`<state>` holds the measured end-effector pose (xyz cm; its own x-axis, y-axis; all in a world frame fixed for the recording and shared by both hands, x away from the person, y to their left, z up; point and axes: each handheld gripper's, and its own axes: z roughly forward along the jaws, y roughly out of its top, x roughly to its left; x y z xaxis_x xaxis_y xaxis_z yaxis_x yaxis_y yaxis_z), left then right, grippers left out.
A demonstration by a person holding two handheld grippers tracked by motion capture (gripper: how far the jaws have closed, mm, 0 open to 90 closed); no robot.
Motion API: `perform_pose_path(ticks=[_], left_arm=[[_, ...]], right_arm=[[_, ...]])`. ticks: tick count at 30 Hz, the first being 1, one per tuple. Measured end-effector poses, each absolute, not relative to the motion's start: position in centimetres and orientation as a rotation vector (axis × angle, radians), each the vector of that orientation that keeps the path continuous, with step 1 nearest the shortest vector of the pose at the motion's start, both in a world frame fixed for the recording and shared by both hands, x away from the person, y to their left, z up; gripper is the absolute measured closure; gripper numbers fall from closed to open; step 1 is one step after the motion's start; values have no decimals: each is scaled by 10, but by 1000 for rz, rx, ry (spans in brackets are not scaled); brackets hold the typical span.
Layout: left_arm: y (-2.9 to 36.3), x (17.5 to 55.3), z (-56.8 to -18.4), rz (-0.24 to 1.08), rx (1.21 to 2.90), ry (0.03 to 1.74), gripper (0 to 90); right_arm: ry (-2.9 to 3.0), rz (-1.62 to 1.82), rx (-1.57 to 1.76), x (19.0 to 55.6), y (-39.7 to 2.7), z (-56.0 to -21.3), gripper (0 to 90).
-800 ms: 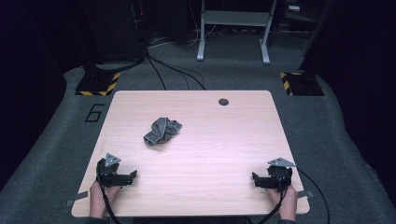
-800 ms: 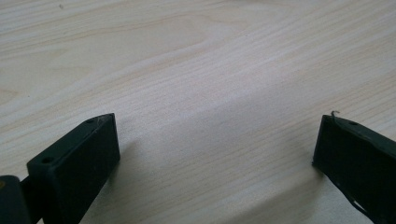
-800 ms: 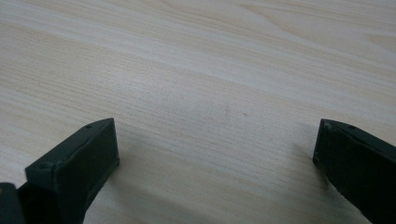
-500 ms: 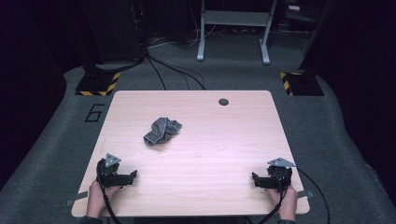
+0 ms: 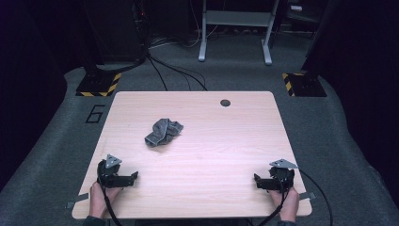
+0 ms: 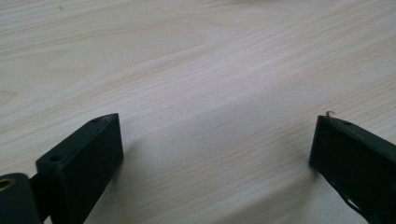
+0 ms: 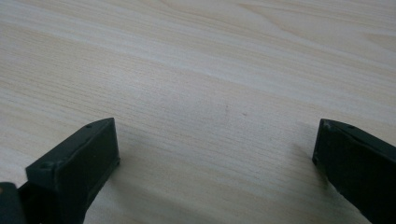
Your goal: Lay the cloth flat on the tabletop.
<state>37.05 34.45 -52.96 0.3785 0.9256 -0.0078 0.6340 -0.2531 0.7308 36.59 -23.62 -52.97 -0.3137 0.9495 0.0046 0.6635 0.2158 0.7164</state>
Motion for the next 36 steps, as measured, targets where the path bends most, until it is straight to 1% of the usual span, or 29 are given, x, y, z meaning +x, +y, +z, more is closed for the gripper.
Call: perform_pose_path(ticks=[2,7,15,26,28,30,31,36], left_arm=[[344,373,-524,553,1979,1323,51],[341,377,-513,562,1972,1292,60],[326,395,-489,574,1977,1209,80],[303,424,-480,546,2006,1140,89],[297,432,-479,550,2013,1139,73],[293,437,-478,537,2015,1149,14],[293,437,-478,537,2015,1149,0],[281,455,-473,538,2048,1118,0]], right_arm=[[2061,872,1483,366,-237,-530,0],[2060,871,1484,366,-237,-530,0],[2060,872,1483,366,-237,-530,0],[2059,872,1484,366,-237,-530,0],[2058,872,1484,366,-237,-530,0],[2058,872,1488,366,-236,-530,0],[2058,872,1488,366,-236,-530,0],[2056,871,1489,366,-236,-530,0]])
